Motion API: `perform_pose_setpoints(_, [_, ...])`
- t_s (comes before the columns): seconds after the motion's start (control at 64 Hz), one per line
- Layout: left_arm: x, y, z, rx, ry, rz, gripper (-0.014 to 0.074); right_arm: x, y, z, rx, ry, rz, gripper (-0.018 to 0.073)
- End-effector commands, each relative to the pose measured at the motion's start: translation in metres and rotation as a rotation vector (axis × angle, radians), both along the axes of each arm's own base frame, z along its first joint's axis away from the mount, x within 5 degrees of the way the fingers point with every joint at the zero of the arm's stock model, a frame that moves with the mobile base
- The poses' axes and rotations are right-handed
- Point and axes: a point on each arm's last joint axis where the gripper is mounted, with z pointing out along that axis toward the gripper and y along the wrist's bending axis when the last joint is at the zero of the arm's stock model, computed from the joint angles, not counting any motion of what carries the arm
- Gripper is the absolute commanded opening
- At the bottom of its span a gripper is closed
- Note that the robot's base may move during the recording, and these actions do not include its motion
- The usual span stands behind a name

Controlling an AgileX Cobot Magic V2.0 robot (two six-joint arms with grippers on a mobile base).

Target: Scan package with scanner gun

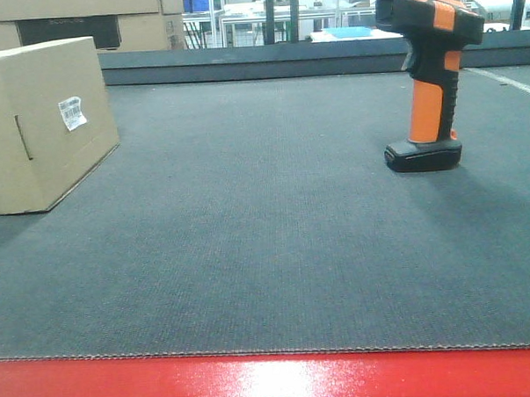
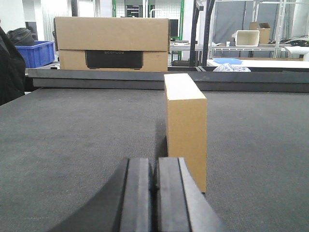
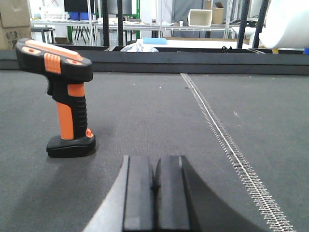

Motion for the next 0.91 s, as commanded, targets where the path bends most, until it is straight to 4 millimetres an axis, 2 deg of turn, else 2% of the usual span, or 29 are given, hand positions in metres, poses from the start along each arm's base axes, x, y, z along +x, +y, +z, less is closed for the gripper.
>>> perform_pose_setpoints(0.0, [-0.0005, -0.0003, 0.0026, 0.000, -0.025, -0.005, -0.0111, -0.0002, 0.0001, 0.0001, -0.021, -0.010, 0.002, -0.0167])
perform_pose_setpoints(0.891, [-0.0005, -0.0003, 0.0026, 0.000, -0.025, -0.005, -0.0111, -0.0002, 0.0001, 0.0001, -0.021, -0.010, 0.002, -0.0167])
